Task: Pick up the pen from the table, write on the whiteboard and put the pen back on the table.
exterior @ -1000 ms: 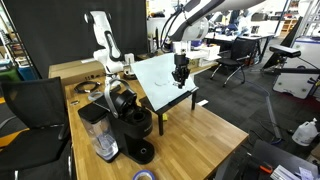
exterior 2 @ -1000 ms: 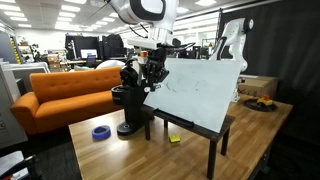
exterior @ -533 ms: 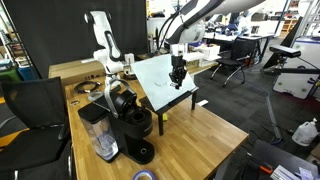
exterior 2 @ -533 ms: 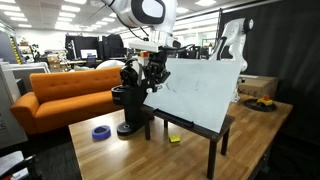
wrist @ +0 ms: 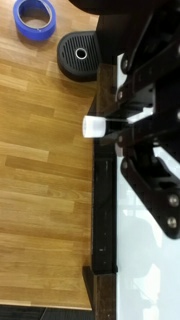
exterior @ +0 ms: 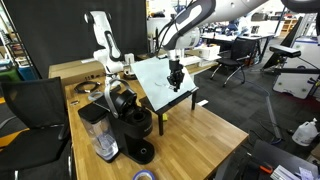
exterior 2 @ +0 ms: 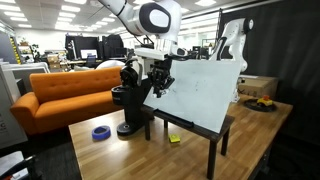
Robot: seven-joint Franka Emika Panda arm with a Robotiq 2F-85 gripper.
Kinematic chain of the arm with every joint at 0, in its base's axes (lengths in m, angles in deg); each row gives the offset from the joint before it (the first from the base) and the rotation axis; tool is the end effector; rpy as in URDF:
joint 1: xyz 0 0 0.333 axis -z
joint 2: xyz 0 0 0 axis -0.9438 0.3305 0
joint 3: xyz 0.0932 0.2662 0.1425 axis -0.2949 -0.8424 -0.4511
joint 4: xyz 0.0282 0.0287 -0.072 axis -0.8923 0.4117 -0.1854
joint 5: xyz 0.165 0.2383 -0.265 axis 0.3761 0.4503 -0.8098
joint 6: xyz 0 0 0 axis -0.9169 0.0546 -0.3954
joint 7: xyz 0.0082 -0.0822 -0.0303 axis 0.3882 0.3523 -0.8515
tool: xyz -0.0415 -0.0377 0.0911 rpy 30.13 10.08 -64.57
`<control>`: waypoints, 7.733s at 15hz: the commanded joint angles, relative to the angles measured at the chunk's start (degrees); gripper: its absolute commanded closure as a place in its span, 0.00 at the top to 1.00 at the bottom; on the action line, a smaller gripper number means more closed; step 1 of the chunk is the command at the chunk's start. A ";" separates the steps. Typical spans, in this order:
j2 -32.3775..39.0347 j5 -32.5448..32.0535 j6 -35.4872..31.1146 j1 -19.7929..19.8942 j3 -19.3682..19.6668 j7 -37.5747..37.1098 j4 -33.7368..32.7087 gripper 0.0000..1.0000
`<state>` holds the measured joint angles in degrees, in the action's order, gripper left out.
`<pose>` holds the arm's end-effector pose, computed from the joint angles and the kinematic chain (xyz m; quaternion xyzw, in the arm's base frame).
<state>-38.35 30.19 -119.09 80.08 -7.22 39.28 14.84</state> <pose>0.6283 -0.1462 0.3293 -0.9961 -0.0084 0.0707 0.0519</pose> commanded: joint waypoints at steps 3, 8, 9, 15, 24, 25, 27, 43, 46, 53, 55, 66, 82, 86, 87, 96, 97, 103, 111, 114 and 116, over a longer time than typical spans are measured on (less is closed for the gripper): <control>2.20 -1.22 1.31 0.87 -0.15 -1.01 -3.59 0.05; 3.94 -1.08 1.77 2.00 0.27 -1.01 -5.66 0.05; 4.36 -1.05 1.80 2.26 0.35 -1.03 -6.09 0.05; 5.67 -0.65 3.16 4.22 0.73 -0.75 -8.29 0.05; 7.30 -0.14 4.49 7.20 1.14 -0.38 -11.59 0.05; 7.47 -0.07 4.58 7.48 1.20 -0.38 -11.94 0.05; 7.81 0.05 4.95 8.06 1.30 -0.30 -12.71 0.05; 8.28 0.27 5.59 10.36 1.47 -0.16 -15.67 0.05; 4.58 -0.14 5.26 9.97 1.59 0.02 -10.87 0.05; -11.18 -0.81 2.75 7.70 1.94 2.85 9.02 0.05; -15.03 -1.51 2.02 6.15 1.99 2.85 13.67 0.05; -18.39 -2.52 -2.27 0.75 1.76 0.27 16.05 0.05; -4.79 -2.70 -1.36 -0.82 0.56 -2.15 -1.36 0.05; -2.01 -2.86 -0.72 -0.66 0.22 -1.92 -5.97 0.05; -1.47 -2.89 -0.49 -0.61 0.15 -1.81 -7.00 0.05; 4.46 -3.32 2.71 -0.10 -0.16 -1.62 -14.95 0.05; 5.18 -3.32 3.06 -0.07 -0.18 -1.68 -15.89 0.05; 7.86 -3.71 6.45 -0.19 -0.41 -1.62 -20.27 0.05; 9.01 -5.10 8.13 -0.76 -1.30 -1.51 -21.26 0.05; 9.68 -5.11 8.91 -0.30 -1.20 -1.57 -21.44 0.05; 10.17 -4.98 9.59 0.19 -1.01 -1.66 -21.76 0.05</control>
<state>-30.24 26.10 -111.54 79.33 -7.91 38.14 -4.15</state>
